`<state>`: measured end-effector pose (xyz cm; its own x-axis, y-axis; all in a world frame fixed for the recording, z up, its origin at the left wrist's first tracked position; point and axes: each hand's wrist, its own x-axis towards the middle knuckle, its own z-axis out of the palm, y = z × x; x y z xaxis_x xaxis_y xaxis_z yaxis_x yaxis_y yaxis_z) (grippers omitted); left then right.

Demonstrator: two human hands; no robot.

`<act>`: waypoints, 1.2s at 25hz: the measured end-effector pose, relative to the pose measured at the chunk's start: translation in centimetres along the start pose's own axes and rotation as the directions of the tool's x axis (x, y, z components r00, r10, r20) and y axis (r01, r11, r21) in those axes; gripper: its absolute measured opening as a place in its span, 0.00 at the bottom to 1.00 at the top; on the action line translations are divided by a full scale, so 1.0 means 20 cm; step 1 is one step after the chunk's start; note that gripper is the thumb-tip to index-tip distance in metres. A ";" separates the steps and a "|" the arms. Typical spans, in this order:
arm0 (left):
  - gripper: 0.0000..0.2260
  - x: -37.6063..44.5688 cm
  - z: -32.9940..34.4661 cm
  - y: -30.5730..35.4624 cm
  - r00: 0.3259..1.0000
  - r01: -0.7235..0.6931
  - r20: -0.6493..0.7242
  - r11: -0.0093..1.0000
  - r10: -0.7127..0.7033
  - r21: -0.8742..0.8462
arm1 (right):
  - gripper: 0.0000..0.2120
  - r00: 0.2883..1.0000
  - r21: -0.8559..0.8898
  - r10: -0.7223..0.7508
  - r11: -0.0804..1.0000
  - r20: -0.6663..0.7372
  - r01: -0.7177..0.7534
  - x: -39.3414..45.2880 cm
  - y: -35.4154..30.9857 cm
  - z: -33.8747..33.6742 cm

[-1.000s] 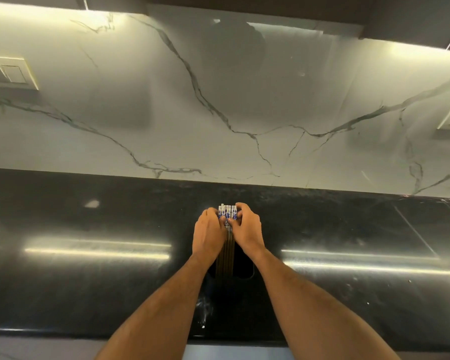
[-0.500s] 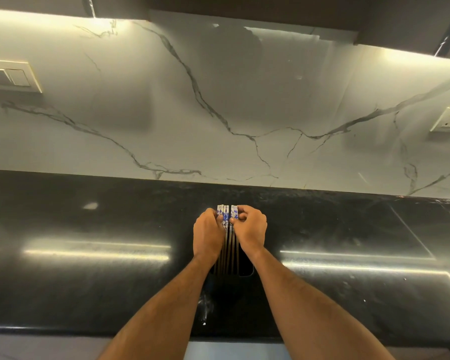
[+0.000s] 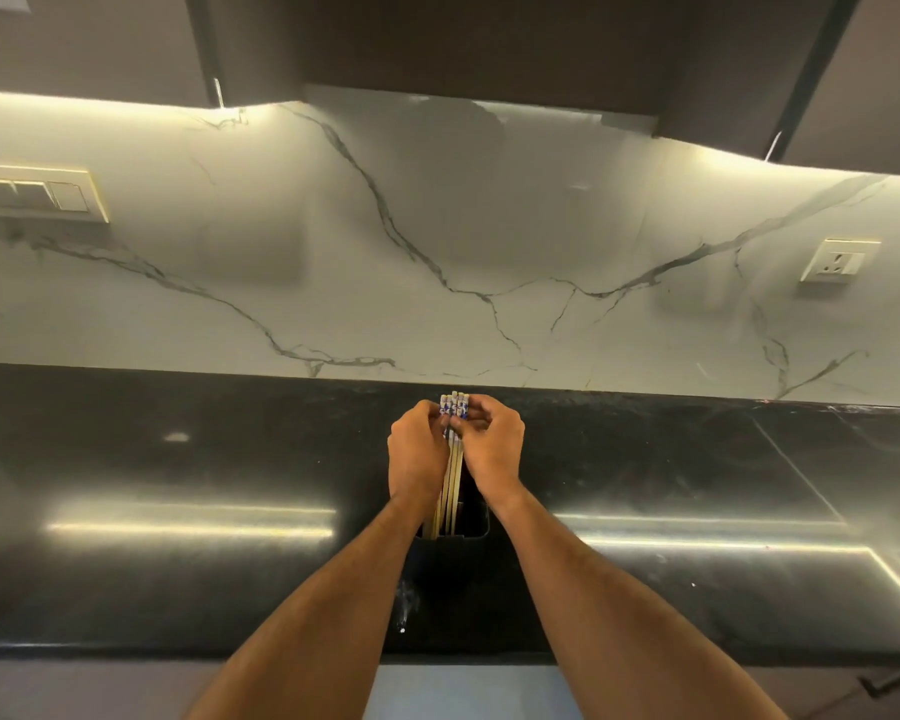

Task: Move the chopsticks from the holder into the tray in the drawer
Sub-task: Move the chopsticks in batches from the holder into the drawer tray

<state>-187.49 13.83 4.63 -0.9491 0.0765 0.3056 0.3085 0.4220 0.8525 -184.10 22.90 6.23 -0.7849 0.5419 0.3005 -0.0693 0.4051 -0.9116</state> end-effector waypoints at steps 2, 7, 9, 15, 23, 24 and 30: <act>0.05 -0.01 -0.04 0.07 0.999 -0.037 -0.025 0.996 0.035 -0.078 | 0.13 1.000 0.052 -0.020 0.998 0.002 0.020 -0.01 -0.08 -0.04; 0.07 -0.07 -0.13 0.22 0.989 -0.115 -0.113 0.972 0.093 -0.207 | 0.12 0.996 0.162 -0.064 0.985 0.056 0.054 -0.05 -0.25 -0.14; 0.07 -0.12 -0.15 0.26 0.989 -0.110 -0.128 0.959 0.079 -0.260 | 0.12 0.993 0.211 -0.065 0.977 0.093 0.044 -0.09 -0.30 -0.16; 0.08 -0.26 -0.26 0.35 0.988 -0.139 -0.093 0.970 0.123 -0.201 | 0.12 0.994 0.325 0.013 0.944 0.106 -0.047 -0.20 -0.39 -0.23; 0.06 -0.61 -0.43 0.30 0.991 -0.133 0.019 0.991 0.133 -0.021 | 0.16 0.952 0.393 0.191 0.877 0.240 -0.275 -0.54 -0.42 -0.31; 0.05 -0.67 -0.46 0.26 0.989 -0.141 0.052 0.990 0.140 0.018 | 0.20 0.937 0.385 0.211 0.869 0.280 -0.311 -0.60 -0.41 -0.32; 0.13 -1.08 -0.64 0.00 0.934 -0.267 0.319 0.910 0.163 0.318 | 0.15 0.794 0.193 0.233 0.896 0.562 -0.400 -0.97 -0.26 -0.39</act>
<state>-166.25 0.66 3.55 -0.8561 0.4287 0.2888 0.5142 0.6503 0.5592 -163.64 15.93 7.36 -0.9851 0.1108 -0.1315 0.1328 0.0046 -0.9911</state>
